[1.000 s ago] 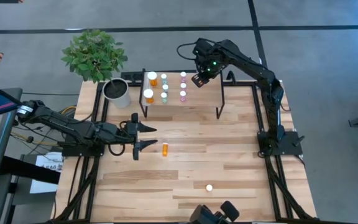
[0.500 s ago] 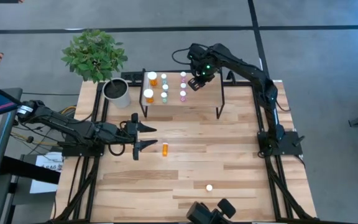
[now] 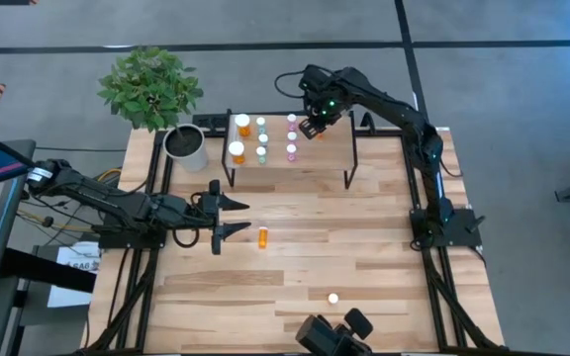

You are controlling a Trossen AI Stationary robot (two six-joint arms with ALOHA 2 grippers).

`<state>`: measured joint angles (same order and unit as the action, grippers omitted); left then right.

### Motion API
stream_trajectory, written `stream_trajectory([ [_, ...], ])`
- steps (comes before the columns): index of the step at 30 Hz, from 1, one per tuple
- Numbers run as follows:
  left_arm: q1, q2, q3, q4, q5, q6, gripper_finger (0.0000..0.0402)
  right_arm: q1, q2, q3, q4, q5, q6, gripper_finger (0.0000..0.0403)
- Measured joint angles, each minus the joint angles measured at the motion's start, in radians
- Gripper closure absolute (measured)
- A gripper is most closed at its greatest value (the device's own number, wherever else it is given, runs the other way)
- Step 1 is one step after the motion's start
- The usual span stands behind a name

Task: Pick and place medicine bottles onto shelf by color
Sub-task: Put the bottom right small orange pill bottle on the shelf, then put the bottom small orange pill bottle on the shelf aligned with the other small orange pill bottle

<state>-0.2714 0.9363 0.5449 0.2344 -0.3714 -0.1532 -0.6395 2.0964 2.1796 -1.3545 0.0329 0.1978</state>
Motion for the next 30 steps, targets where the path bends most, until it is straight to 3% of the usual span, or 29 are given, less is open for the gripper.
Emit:
stream_trajectory([
  [30, 0.0, 0.0, 0.0, 0.0, -0.001, 0.0, 0.019, -0.003, -0.005, 0.052, 0.027, 0.003, 0.011, 0.025],
])
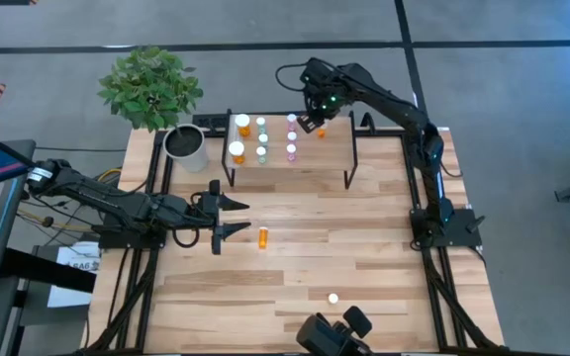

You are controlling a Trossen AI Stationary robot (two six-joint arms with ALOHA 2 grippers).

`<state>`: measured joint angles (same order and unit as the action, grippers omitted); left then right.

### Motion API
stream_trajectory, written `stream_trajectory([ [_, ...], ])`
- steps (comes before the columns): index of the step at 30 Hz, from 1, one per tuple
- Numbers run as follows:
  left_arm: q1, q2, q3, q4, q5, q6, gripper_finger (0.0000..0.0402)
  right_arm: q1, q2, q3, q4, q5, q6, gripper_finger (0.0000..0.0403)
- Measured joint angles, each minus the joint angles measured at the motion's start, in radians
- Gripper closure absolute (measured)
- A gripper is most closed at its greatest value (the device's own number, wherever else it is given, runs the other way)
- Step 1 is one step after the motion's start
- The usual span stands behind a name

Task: Pick and place medicine bottles onto shelf by color
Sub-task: Put the bottom small orange pill bottle on the shelf aligned with the other small orange pill bottle

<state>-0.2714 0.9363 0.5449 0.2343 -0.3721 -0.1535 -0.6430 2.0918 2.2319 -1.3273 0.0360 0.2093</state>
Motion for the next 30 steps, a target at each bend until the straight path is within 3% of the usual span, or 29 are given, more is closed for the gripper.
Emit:
stream_trajectory([
  [11, 0.0, 0.0, 0.0, -0.008, 0.0, 0.0, 0.019, 0.053, -0.014, 0.116, -0.091, -0.004, -0.011, 0.025],
  [17, 0.0, 0.0, 0.0, -0.014, 0.02, -0.015, 0.019, 0.148, -0.031, 0.114, -0.189, 0.054, -0.064, 0.025],
  [30, 0.0, 0.0, 0.0, -0.043, 0.029, -0.057, 0.019, 0.419, -0.165, 0.116, -0.131, 0.167, -0.052, 0.025],
])
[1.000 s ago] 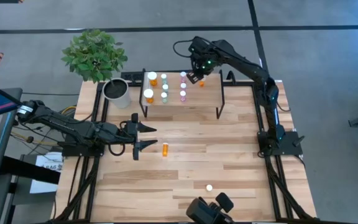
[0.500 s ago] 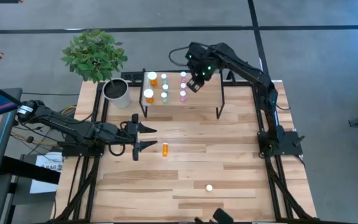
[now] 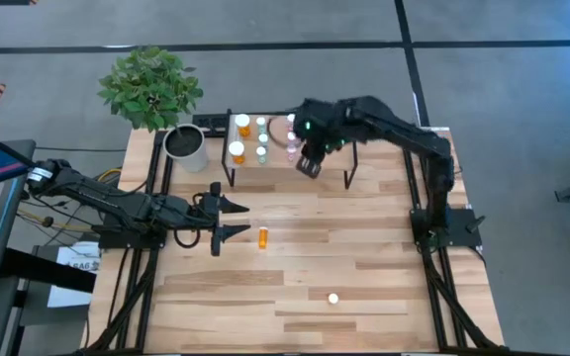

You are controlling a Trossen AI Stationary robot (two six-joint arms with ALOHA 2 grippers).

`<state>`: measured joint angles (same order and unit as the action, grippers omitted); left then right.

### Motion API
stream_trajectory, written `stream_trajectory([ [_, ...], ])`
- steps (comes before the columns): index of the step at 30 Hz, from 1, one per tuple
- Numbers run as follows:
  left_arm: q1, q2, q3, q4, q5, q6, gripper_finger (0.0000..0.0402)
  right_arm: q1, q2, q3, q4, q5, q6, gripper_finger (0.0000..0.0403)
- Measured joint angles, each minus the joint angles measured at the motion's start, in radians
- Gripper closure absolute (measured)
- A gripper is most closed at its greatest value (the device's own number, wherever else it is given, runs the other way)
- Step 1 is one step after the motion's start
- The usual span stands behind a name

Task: Pick and place medicine bottles onto shelf by color
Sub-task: Put the bottom small orange pill bottle on the shelf aligned with the other small orange pill bottle

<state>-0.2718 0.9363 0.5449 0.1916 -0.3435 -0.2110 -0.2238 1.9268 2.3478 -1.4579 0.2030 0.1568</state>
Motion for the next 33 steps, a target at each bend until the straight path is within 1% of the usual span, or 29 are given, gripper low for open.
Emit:
stream_trajectory([
  [7, 0.0, 0.0, 0.0, -0.004, 0.002, -0.017, 0.019, 0.202, -0.044, -0.002, -0.038, 0.129, 0.055, 0.025],
  [10, 0.0, 0.0, 0.0, -0.004, 0.014, -0.022, 0.019, 0.286, -0.071, -0.044, -0.05, 0.169, 0.104, 0.025],
  [12, 0.0, 0.0, 0.0, -0.004, 0.025, -0.022, 0.019, 0.348, -0.1, -0.1, -0.044, 0.21, 0.166, 0.025],
  [14, -0.001, 0.0, 0.0, -0.004, 0.025, -0.022, 0.019, 0.422, -0.134, -0.189, -0.025, 0.26, 0.213, 0.025],
  [17, -0.002, 0.0, 0.0, -0.004, 0.025, -0.022, 0.019, 0.535, -0.191, -0.382, 0.046, 0.342, 0.285, 0.025],
  [20, -0.002, 0.0, 0.0, -0.003, 0.025, -0.021, 0.019, 0.629, -0.276, -0.62, 0.153, 0.353, 0.414, 0.0252],
  [22, -0.002, 0.0, 0.0, -0.002, 0.021, -0.016, 0.019, 0.688, -0.341, -0.774, 0.258, 0.353, 0.499, 0.0257],
  [23, -0.002, 0.0, 0.0, -0.002, 0.018, -0.014, 0.019, 0.718, -0.369, -0.848, 0.338, 0.351, 0.526, 0.0259],
  [26, -0.002, 0.0, 0.0, -0.001, -0.017, -0.011, 0.019, 0.801, -0.425, -1.035, 0.562, 0.34, 0.551, 0.0268],
  [30, -0.001, 0.0, 0.0, -0.001, -0.033, -0.011, 0.019, 0.883, -0.449, -1.191, 0.84, 0.306, 0.594, 0.0277],
  [33, -0.001, 0.0, 0.0, 0.0, -0.037, -0.011, 0.019, 0.904, -0.428, -1.231, 0.936, 0.284, 0.675, 0.028],
])
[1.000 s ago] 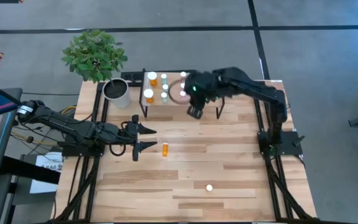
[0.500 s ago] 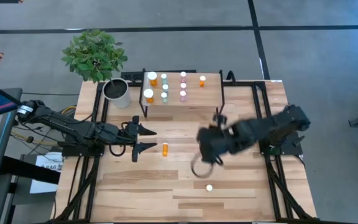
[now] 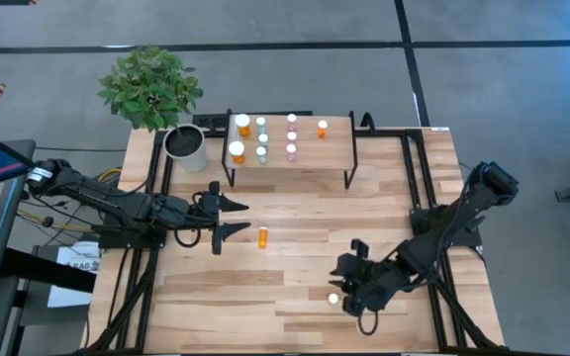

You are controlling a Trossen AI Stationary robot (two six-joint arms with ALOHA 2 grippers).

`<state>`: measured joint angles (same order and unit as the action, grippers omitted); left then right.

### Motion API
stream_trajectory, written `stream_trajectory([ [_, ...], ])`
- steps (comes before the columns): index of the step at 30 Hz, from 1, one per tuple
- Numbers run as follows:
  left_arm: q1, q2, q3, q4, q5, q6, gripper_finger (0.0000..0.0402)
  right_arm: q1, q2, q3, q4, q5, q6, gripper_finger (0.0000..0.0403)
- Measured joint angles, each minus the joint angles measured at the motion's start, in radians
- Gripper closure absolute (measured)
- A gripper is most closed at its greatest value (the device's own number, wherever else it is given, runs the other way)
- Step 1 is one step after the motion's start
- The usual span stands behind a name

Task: Pick and place medicine bottles onto shelf by color
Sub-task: Put the bottom small orange pill bottle on the shelf aligned with the other small orange pill bottle

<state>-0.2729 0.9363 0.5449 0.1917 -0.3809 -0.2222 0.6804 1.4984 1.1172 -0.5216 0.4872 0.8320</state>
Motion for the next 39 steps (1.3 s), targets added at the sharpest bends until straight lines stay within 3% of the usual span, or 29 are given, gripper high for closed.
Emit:
stream_trajectory([
  [8, 0.0, 0.0, 0.0, -0.005, 0.0, -0.008, 0.019, 0.035, 0.087, -0.001, 0.007, -0.031, 0.092, 0.0259],
  [14, 0.0, 0.0, 0.0, -0.015, 0.0, -0.01, 0.019, -0.014, 0.135, -0.002, 0.006, -0.076, 0.056, 0.0239],
  [22, -0.001, 0.0, 0.0, -0.018, 0.0, -0.011, 0.019, -0.096, 0.142, -0.001, 0.006, -0.346, 0.117, 0.0245],
  [28, -0.001, 0.0, 0.0, -0.018, 0.0, -0.011, 0.019, -0.103, 0.137, 0.039, -0.057, -0.366, 0.064, 0.0277],
  [34, -0.001, 0.0, 0.0, -0.019, 0.0, -0.011, 0.019, -0.105, 0.137, 0.113, -0.118, -0.355, -0.007, 0.0386],
  [39, -0.001, 0.0, 0.0, -0.019, 0.0, -0.011, 0.019, -0.105, 0.136, 0.153, -0.157, -0.373, -0.013, 0.0368],
])
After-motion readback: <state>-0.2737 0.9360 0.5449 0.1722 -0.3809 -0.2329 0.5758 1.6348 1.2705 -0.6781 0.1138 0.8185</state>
